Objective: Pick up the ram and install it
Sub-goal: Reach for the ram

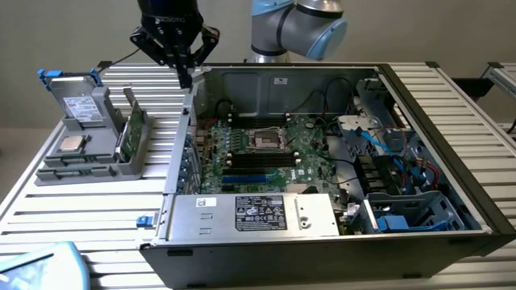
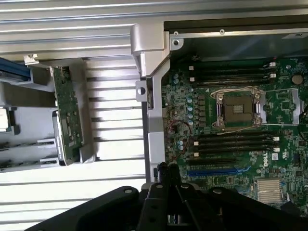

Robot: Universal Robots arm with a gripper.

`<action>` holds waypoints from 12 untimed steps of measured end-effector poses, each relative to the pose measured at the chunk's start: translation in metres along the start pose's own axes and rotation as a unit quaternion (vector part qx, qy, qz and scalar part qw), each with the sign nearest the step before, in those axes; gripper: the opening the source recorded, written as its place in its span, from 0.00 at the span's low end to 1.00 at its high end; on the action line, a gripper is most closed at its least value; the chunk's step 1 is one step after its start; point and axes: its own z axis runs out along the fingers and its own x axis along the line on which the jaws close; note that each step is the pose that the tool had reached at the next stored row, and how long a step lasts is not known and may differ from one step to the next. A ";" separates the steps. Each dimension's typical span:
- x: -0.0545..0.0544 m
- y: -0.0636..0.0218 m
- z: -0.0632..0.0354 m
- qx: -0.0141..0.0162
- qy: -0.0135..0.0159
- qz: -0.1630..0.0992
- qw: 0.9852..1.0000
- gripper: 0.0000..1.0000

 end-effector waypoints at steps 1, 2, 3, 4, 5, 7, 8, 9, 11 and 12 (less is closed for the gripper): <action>0.005 -0.0003 0.0005 0.000 0.000 0.000 1.000 0.11; 0.009 -0.0005 0.0008 0.000 0.001 0.000 1.000 0.11; 0.014 -0.0008 0.0013 0.000 0.001 0.000 1.000 0.11; 0.019 -0.0012 0.0017 0.000 0.002 0.000 1.000 0.11; 0.023 -0.0015 0.0021 0.000 0.003 0.000 1.000 0.11; 0.032 -0.0021 0.0030 0.000 0.004 0.000 1.000 0.11; 0.036 -0.0024 0.0034 0.000 0.005 0.000 1.000 0.11; 0.041 -0.0027 0.0038 0.000 0.006 0.000 1.000 0.11; 0.050 -0.0033 0.0047 0.000 0.007 0.000 1.000 0.11; 0.055 -0.0037 0.0053 0.001 0.008 0.000 1.000 0.11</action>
